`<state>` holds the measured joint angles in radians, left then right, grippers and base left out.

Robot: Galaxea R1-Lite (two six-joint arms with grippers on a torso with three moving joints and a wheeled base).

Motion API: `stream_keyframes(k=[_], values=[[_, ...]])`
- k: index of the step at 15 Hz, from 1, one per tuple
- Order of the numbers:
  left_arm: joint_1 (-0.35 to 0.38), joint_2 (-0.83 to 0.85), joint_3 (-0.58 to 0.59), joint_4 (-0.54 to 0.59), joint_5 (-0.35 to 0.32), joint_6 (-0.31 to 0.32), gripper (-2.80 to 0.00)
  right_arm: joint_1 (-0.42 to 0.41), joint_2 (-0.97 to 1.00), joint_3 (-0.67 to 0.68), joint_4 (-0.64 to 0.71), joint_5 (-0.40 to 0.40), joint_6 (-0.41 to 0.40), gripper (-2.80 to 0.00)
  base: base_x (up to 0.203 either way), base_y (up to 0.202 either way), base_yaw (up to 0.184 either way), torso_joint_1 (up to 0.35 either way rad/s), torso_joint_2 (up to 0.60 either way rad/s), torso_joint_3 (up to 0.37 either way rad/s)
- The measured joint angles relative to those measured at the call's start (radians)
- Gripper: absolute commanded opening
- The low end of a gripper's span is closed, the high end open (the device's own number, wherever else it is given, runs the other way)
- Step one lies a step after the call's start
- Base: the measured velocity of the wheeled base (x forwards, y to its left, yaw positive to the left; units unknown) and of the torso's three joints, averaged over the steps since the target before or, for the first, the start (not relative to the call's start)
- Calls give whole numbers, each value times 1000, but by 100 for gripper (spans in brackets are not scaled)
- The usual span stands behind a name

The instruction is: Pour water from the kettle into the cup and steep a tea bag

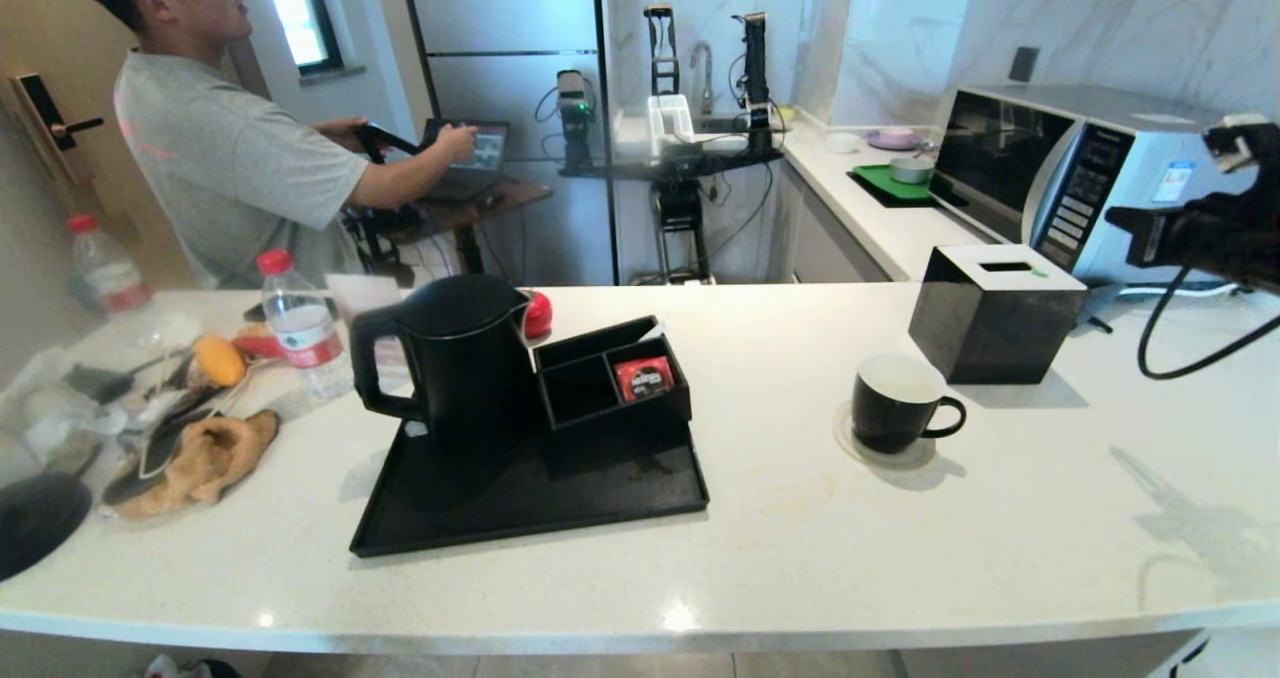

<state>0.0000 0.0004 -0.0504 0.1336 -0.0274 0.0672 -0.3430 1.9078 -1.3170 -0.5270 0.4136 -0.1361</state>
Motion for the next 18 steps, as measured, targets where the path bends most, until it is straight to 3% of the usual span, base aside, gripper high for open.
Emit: stream_keyframes(k=[11,14,16,18], values=[[0,0,0,1,0,0,-280,0,-832,899,1,0,3,-280,0,0,0,0,0,0],[0,0,0,0,0,0,-280,33,-1092,1117,4,-12,2,-280,0,0,0,0,0,0],[0,0,0,1,0,0,-280,114,-1266,1226,24,-104,0,-280,0,0,0,0,0,0],[0,0,0,1,0,0,-280,228,-1412,1279,101,-298,-1,-280,0,0,0,0,0,0]])
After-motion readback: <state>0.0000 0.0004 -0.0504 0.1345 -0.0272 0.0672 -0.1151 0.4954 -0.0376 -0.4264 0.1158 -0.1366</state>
